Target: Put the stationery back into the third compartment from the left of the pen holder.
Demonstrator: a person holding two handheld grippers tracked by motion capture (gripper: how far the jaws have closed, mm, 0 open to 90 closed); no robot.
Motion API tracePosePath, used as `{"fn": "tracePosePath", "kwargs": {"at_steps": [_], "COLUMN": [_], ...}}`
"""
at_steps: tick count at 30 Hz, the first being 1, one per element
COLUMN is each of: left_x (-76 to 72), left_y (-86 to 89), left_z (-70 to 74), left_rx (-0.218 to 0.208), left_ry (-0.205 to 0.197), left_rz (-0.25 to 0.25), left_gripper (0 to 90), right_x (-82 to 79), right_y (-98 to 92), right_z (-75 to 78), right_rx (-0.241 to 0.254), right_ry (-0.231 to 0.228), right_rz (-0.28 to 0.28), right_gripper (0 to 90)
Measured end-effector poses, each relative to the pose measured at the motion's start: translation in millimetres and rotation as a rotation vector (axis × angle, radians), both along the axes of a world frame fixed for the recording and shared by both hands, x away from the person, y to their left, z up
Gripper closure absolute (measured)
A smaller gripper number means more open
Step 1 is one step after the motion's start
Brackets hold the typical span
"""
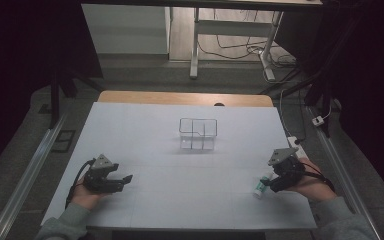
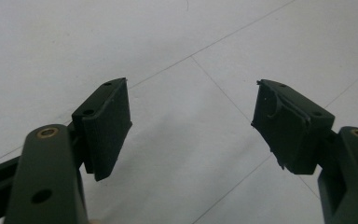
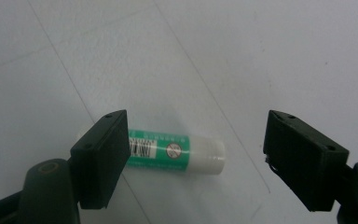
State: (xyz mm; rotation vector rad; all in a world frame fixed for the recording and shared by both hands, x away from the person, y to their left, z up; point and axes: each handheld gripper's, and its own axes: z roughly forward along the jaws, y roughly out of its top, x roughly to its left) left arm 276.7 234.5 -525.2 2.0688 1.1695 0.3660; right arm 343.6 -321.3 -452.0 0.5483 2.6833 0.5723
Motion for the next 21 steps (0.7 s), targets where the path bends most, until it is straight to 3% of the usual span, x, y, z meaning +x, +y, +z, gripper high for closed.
{"fn": "tracePosePath", "kwargs": {"at_steps": [2,8,11,15,21], "left_x": [0.2,0.9,0.9,-0.2,-5.9], "left_y": [-0.1,-1.4,-1.7,-0.1,5.4], "left_z": [-0.2,-1.2,-1.7,-2.1,-1.8], "left_rx": [0.001,0.011,0.018,0.016,0.008], "left_ry": [0.002,0.004,0.007,0.013,0.021], "left_rz": [-0.001,0.000,0.005,0.023,0.066], "left_gripper": [27.0,27.1,27.1,27.1,27.1], "right_x": [0.1,4.3,9.8,12.8,17.9], "right_y": [-1.6,2.3,7.8,14.7,14.7], "right_z": [-1.0,1.1,1.3,-4.0,-11.7], "right_rx": [-0.021,-0.178,-0.226,-0.325,-0.360], "right_ry": [0.008,-0.012,0.018,0.047,0.070], "right_rz": [0.035,0.240,0.319,0.371,0.449], "right_gripper": [22.6,26.5,29.4,29.4,32.1]}}
